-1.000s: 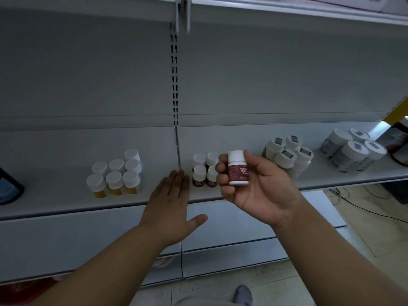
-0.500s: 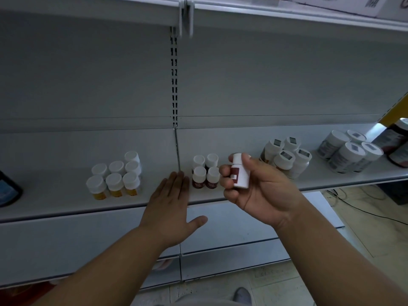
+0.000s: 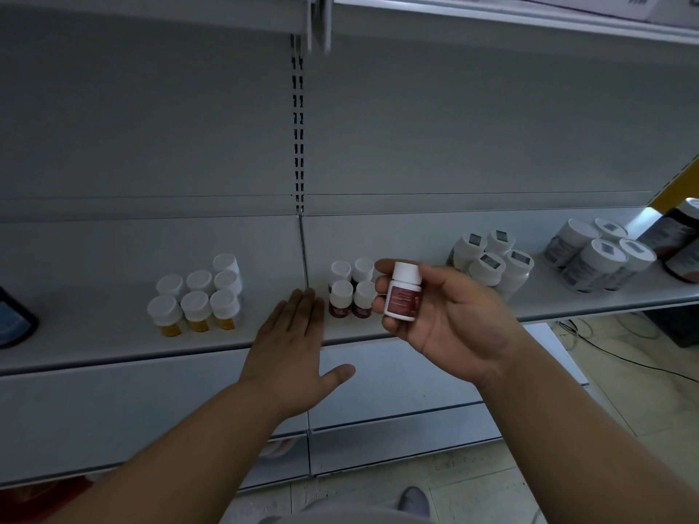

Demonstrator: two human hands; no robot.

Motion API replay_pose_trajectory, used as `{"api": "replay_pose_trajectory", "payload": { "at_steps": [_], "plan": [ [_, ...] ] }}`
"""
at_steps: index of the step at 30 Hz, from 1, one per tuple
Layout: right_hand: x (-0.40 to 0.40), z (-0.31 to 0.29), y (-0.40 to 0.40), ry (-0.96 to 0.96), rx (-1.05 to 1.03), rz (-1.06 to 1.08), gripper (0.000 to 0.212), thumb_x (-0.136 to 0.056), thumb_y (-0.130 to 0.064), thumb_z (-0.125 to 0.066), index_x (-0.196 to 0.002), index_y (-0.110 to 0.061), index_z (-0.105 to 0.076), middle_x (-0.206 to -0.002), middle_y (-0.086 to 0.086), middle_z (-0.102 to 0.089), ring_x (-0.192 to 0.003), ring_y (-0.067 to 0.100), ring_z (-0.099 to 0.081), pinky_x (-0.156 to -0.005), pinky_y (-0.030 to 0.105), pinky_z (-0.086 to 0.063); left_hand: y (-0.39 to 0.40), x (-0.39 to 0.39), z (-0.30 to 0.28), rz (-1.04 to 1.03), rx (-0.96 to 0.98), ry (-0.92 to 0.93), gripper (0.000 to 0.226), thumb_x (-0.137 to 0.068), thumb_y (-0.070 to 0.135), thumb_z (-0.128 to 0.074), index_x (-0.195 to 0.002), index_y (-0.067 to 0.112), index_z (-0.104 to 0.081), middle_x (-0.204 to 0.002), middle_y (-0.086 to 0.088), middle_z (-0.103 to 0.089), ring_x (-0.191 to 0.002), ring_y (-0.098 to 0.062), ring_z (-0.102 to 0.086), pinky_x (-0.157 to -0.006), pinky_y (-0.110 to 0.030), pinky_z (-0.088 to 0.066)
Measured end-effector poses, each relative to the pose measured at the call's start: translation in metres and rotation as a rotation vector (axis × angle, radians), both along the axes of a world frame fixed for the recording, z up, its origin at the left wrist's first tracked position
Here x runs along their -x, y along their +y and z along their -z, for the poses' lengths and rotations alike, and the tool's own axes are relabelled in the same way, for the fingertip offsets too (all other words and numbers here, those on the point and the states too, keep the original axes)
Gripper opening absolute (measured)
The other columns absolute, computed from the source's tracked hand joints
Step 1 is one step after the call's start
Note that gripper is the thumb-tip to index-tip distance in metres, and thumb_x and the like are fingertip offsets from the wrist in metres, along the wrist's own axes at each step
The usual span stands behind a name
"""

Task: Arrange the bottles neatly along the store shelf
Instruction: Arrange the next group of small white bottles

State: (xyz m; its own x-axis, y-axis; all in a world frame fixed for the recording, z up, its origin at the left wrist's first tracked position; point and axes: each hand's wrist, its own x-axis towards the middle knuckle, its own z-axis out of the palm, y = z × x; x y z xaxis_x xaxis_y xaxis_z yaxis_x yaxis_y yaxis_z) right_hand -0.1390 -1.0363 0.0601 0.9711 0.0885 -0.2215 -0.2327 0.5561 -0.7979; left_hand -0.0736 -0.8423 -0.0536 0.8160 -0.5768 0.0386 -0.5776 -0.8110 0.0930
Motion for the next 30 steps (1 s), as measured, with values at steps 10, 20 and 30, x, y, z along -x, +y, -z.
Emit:
{"api": "replay_pose_trajectory", "payload": {
  "at_steps": [10, 20, 30],
  "plan": [
    [-0.017, 0.025, -0.023, -0.082, 0.806, 0.234, 0.020, -0.085, -0.019, -0.070, -0.105, -0.019, -0.070, -0.097, 0.001, -0.074, -0.093, 0.016, -0.069, -0.081, 0.024, -0.052, 0.002, -0.001, 0.005, 0.037, 0.082, -0.024, 0.109, -0.081, 0.085, -0.019, -0.156, 0.009, 0.002, -0.165, -0.010, 0.008, -0.151, -0.023, 0.010, -0.117, -0.033, 0.015],
    [-0.039, 0.054, -0.036, -0.110, 1.509, 0.064, 0.029, -0.088, -0.027, -0.066, -0.117, -0.023, -0.064, -0.107, -0.005, -0.060, -0.087, 0.004, -0.058, -0.076, 0.018, -0.045, 0.001, 0.000, 0.003, 0.022, -0.022, 0.027, 0.105, -0.085, 0.082, -0.019, -0.147, 0.000, -0.038, -0.154, -0.019, -0.037, -0.143, -0.032, -0.035, -0.116, -0.035, -0.002],
    [-0.043, 0.050, -0.036, -0.149, 1.456, 0.030, 0.048, -0.085, -0.039, -0.068, -0.129, -0.029, -0.053, -0.111, -0.010, -0.058, -0.097, 0.005, -0.059, -0.079, 0.020, -0.043, 0.001, -0.003, 0.009, 0.031, 0.004, -0.031, 0.106, -0.084, 0.084, -0.020, -0.153, 0.003, -0.026, -0.160, -0.016, -0.025, -0.149, -0.030, -0.021, -0.118, -0.035, 0.003]
  ]
}}
